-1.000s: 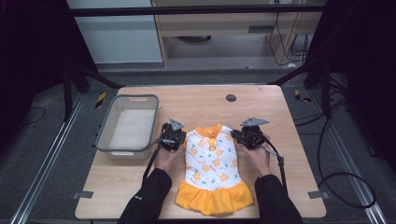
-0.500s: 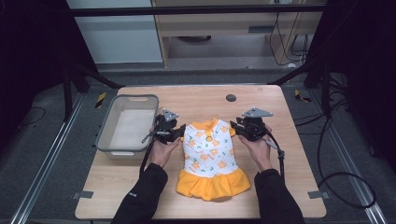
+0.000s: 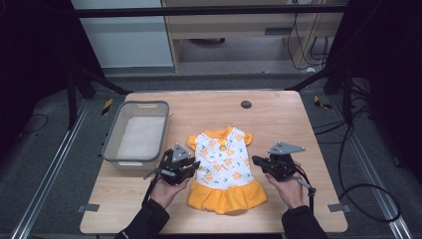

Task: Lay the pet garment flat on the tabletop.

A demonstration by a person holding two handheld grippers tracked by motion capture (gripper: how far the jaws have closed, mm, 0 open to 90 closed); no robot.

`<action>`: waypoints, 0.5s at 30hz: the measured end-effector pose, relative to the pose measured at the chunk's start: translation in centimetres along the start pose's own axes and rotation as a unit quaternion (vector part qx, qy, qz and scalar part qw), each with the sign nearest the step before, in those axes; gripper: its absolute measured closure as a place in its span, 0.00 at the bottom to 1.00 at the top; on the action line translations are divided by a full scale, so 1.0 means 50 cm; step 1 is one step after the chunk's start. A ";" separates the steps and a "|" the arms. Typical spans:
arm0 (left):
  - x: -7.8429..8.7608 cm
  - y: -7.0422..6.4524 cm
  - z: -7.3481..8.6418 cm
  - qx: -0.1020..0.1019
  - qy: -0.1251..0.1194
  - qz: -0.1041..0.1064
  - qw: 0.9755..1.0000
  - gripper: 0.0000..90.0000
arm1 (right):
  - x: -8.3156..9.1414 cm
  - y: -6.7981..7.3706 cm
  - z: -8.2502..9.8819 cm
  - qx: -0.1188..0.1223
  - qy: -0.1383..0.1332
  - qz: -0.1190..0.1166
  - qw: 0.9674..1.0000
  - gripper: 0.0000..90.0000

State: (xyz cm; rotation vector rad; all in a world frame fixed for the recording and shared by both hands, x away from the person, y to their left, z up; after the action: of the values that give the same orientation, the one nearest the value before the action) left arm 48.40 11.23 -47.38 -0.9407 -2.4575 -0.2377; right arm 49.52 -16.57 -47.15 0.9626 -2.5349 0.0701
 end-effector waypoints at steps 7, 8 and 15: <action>-0.013 -0.041 0.063 -0.011 0.044 0.031 0.999 0.87 | 0.006 0.041 0.090 0.017 0.060 -0.015 0.998 0.98; -0.018 -0.044 0.068 -0.012 0.049 0.033 0.998 0.86 | 0.005 0.044 0.097 0.017 0.067 -0.017 0.997 0.97; -0.035 -0.052 0.103 -0.040 0.087 0.032 0.995 0.86 | -0.009 0.055 0.125 0.025 0.090 -0.013 0.996 0.97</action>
State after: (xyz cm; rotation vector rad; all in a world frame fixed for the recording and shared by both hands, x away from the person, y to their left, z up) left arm 45.77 9.96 -52.67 -0.9883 -2.2702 -0.3817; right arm 45.74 -15.43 -52.71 0.9638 -2.3656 0.2048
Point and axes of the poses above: each handheld gripper's, and its own axes: x roughly backward along the jaws, z roughly out of its underside, y roughly to its left, the point moved 5 cm from there along -x, roughly forward along the jaws, and after that the axes turned 9 degrees about -y, right-handed, at the moved point
